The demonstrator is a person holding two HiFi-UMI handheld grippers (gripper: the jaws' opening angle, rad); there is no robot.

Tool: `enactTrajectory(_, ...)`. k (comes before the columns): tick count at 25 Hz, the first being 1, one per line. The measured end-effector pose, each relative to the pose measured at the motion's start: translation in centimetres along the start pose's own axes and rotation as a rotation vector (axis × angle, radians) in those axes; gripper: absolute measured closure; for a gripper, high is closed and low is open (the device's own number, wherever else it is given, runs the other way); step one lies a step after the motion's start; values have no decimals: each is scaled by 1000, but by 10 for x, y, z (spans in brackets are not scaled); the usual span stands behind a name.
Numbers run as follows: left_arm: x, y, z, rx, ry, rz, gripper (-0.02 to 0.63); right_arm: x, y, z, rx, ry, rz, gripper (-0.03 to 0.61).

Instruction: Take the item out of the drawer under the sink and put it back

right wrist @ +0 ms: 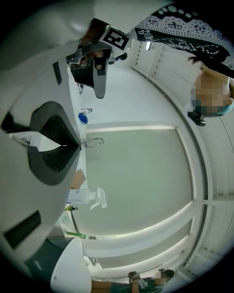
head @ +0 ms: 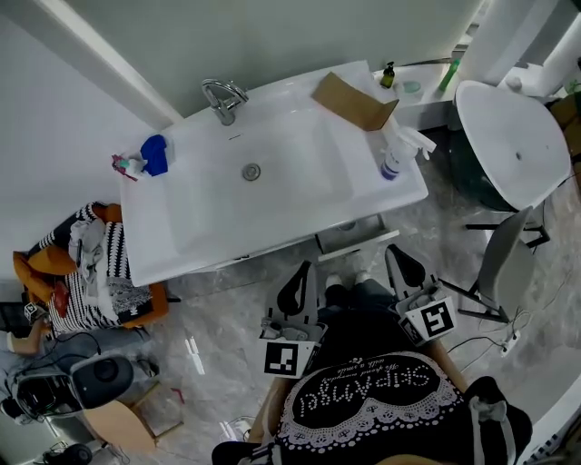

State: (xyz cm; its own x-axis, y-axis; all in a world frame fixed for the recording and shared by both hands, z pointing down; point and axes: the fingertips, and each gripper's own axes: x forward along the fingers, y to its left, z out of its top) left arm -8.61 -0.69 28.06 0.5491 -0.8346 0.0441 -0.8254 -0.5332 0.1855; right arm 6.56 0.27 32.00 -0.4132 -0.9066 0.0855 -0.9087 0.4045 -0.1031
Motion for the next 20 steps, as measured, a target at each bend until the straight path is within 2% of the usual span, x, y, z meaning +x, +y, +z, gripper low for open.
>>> enactTrajectory(3,-3,-5,-4,-14,17,17,611,-8,1,-1,26,13,18,561)
enactTrajectory(6,-5,-12,-5,25,-28,4,611,-17,-2,-9,24,40,45,560)
enactTrajectory(8,-7,-19,-8,29,-27,8,611,-25,-8,-11,13,63,37,560)
enactTrajectory(13,-7,-34,-7,23,5,46,611,-38,-18,2,27,16,35,560)
enactTrajectory(20,-6,-68,-10,12,-28,82,611,-60,-29,6,33,0,91,560)
